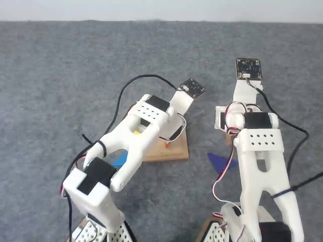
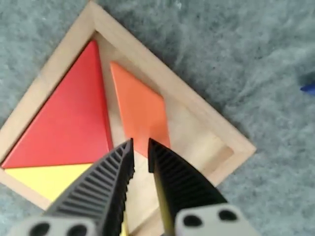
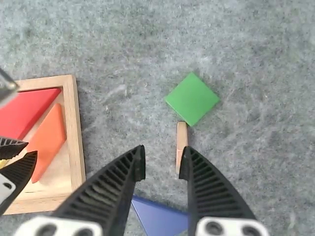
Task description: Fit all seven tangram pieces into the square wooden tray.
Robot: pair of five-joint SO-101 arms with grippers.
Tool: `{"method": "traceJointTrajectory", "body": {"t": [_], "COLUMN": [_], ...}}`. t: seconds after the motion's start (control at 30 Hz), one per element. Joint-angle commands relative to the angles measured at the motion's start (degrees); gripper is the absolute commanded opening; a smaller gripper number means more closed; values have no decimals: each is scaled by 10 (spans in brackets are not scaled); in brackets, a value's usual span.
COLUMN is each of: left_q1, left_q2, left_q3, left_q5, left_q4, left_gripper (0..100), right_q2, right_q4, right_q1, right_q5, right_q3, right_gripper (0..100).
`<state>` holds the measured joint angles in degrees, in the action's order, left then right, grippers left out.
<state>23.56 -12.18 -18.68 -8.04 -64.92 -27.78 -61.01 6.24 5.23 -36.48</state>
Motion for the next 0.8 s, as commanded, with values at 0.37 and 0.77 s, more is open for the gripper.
{"method": "traceJointTrajectory", "body": {"t": [0.37,0.77], "left_q1": [1,-2], "left_q2": [-68,-149], "left_q3": [69,152], "left_q5": [-17,-82], "left_q4": [-12,-101], "left_gripper": [173,144], "right_q2": [-28,-28], "right_q4": [11,11], "right_q1": [-7,-7], "right_q5": [-7,-7], "right_q3": [4,4], "right_gripper": [122,122]}}
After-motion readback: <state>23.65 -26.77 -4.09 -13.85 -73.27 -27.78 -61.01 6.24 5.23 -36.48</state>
